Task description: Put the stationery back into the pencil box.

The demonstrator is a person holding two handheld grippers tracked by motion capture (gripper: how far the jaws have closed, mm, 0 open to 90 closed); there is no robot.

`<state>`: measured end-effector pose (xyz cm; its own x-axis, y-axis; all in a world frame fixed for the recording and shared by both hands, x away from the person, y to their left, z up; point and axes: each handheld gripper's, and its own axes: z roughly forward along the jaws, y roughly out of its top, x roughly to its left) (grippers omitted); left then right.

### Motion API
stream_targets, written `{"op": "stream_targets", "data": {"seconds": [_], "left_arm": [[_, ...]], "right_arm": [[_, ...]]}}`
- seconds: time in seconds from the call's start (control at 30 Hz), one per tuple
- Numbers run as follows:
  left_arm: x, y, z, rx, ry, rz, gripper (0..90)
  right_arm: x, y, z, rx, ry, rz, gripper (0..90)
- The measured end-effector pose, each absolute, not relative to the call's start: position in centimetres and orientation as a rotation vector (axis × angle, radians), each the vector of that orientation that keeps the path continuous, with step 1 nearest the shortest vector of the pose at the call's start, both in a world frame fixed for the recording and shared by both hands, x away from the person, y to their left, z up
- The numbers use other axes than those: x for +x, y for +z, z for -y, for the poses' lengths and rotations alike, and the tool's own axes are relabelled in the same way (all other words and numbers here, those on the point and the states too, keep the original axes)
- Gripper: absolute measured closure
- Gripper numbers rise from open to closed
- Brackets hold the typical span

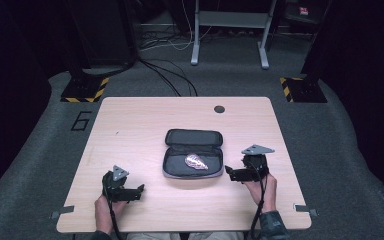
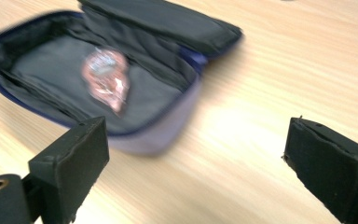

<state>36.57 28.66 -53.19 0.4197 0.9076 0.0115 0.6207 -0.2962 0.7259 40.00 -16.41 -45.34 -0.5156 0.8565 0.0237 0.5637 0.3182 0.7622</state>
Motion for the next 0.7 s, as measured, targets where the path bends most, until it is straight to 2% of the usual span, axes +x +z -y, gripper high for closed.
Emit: {"op": "stream_targets", "data": {"seconds": [0.47, 0.7], "left_arm": [[36.5, -53.2, -28.6, 2.017, 0.571, -1.298, 1.7], [36.6, -53.2, -28.6, 2.012, 0.571, -1.300, 1.7]], "right_arm": [[37.0, -50.3, 24.6, 1.514, 0.920, -2.024, 1.7], [36.3, -52.4, 26.4, 1.563, 0.958, -1.984, 0.0]]}}
